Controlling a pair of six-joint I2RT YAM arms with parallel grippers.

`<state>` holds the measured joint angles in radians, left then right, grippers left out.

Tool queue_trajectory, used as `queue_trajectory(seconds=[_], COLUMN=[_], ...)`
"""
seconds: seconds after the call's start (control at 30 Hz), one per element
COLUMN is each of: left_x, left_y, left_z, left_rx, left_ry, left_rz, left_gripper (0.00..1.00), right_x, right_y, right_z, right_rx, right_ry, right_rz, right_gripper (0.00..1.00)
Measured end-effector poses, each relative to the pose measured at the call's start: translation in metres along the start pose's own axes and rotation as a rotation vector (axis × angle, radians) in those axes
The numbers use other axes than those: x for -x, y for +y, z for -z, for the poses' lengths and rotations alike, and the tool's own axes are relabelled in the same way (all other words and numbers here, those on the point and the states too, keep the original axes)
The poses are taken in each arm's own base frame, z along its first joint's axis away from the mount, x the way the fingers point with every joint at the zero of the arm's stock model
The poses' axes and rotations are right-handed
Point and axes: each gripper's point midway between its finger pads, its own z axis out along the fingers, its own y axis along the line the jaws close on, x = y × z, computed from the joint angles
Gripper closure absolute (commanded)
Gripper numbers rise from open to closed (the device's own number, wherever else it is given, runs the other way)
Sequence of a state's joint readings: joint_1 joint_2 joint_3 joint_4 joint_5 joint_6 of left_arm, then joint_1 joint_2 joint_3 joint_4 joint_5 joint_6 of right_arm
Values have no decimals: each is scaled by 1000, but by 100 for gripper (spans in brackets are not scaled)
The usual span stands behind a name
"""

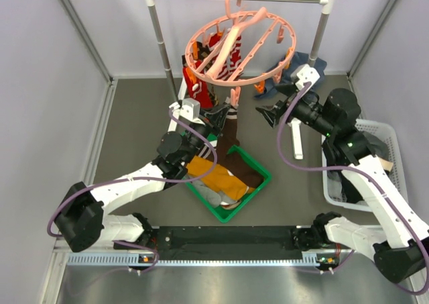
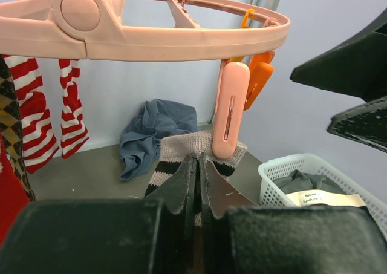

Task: Clip the socks to the hanger
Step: Clamp the sock onto the hanger, then open the clamp at the hanger.

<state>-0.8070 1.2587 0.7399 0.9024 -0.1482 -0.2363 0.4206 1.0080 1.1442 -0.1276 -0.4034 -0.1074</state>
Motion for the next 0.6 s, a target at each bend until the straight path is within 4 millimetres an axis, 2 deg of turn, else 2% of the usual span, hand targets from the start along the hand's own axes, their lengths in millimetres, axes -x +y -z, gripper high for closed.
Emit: queue_trajectory(seconds=[0.23, 0.47, 0.6], left_x=[0, 0, 0], left_y=[0, 0, 0], left_z=[0, 0, 0], left_rx=[-1, -1, -1], left_ry=[-1, 1, 1], left_rz=[0, 0, 0], left_gripper=[93, 93, 93], right_x=[-1, 8, 5], right_y=[-7, -13, -15], right_z=[-20, -31, -36], right_rx=[40, 35, 35], right_ry=[-36, -88, -87], right_rz=[29, 57, 63], right_gripper=[21, 26, 28])
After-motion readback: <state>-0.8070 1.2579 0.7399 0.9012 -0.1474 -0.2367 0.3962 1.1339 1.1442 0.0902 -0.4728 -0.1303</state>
